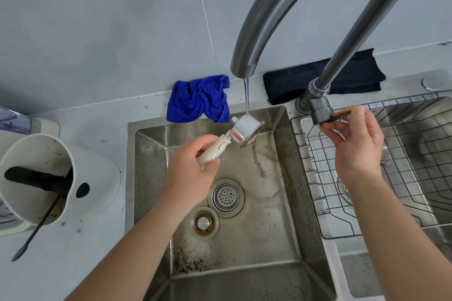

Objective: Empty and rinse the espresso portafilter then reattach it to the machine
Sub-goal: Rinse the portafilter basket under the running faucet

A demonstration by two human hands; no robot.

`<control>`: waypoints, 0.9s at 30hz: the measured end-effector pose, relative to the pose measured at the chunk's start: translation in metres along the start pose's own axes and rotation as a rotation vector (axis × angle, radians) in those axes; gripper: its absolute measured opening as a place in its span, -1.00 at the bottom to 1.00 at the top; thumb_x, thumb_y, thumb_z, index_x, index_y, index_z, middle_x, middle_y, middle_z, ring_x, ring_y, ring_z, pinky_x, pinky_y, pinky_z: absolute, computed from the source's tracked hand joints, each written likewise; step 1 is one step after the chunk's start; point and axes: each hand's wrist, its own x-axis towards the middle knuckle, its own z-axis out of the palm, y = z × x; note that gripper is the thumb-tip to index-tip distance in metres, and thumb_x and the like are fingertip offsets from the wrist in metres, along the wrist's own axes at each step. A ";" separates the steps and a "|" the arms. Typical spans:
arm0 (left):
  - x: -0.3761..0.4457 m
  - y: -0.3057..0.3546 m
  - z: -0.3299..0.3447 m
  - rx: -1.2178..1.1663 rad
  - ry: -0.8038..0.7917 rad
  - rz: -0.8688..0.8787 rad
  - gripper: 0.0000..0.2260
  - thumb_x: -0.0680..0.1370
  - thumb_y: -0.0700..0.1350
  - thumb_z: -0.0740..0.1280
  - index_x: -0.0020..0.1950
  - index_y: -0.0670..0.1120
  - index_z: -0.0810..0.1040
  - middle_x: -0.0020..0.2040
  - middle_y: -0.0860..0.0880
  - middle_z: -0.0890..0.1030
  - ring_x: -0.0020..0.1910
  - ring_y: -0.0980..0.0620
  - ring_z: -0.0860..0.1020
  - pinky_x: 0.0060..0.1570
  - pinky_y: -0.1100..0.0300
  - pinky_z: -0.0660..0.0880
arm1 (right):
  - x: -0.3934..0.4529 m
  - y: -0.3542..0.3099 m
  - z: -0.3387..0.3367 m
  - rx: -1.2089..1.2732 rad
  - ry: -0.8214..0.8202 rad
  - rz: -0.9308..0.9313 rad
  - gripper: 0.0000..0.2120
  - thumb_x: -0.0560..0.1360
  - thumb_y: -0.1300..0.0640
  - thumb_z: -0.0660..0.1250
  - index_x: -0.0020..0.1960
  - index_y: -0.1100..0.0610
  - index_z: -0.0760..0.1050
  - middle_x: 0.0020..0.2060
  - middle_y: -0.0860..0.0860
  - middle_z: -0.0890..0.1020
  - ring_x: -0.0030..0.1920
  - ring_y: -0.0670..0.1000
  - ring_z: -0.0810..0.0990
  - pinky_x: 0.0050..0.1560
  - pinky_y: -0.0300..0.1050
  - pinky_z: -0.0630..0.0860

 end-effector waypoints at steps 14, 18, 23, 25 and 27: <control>0.009 0.013 -0.009 0.510 0.139 0.344 -0.59 0.35 -0.40 0.45 0.16 -0.13 0.61 -0.05 -0.12 0.58 -0.19 -0.15 0.57 -0.25 -0.07 0.53 | 0.002 0.002 -0.001 -0.018 0.000 -0.005 -0.74 0.56 -0.12 0.27 -0.19 -0.01 0.57 -0.20 -0.01 0.65 -0.21 0.01 0.65 0.06 -0.02 0.66; 0.011 0.014 -0.008 0.556 0.116 0.377 -0.59 0.32 -0.41 0.46 0.14 -0.16 0.62 -0.08 -0.15 0.59 -0.21 -0.19 0.57 -0.25 -0.11 0.52 | 0.002 0.002 -0.001 -0.019 0.004 -0.003 -0.74 0.55 -0.13 0.28 -0.20 -0.02 0.57 -0.21 -0.03 0.65 -0.22 0.00 0.65 0.06 -0.02 0.66; 0.012 0.014 -0.005 0.542 0.108 0.358 -0.59 0.34 -0.39 0.47 0.15 -0.16 0.63 -0.06 -0.14 0.59 -0.18 -0.18 0.57 -0.22 -0.12 0.52 | 0.002 0.002 -0.002 -0.026 0.000 -0.006 -0.74 0.54 -0.16 0.29 -0.20 -0.04 0.58 -0.23 -0.08 0.67 -0.21 0.00 0.65 0.05 -0.03 0.64; 0.012 0.015 -0.003 0.528 0.103 0.344 -0.59 0.34 -0.39 0.48 0.16 -0.16 0.63 -0.05 -0.13 0.59 -0.18 -0.18 0.58 -0.23 -0.13 0.53 | 0.002 0.003 -0.002 -0.024 0.000 -0.006 -0.74 0.54 -0.17 0.29 -0.20 -0.05 0.58 -0.23 -0.09 0.66 -0.21 -0.01 0.65 0.04 -0.03 0.65; 0.014 0.016 -0.001 0.514 0.096 0.337 -0.59 0.34 -0.38 0.49 0.16 -0.16 0.63 -0.05 -0.13 0.60 -0.17 -0.17 0.59 -0.22 -0.14 0.55 | 0.002 0.003 -0.002 -0.019 -0.002 -0.009 -0.74 0.54 -0.18 0.29 -0.20 -0.04 0.58 -0.23 -0.09 0.66 -0.22 -0.01 0.65 0.05 -0.03 0.65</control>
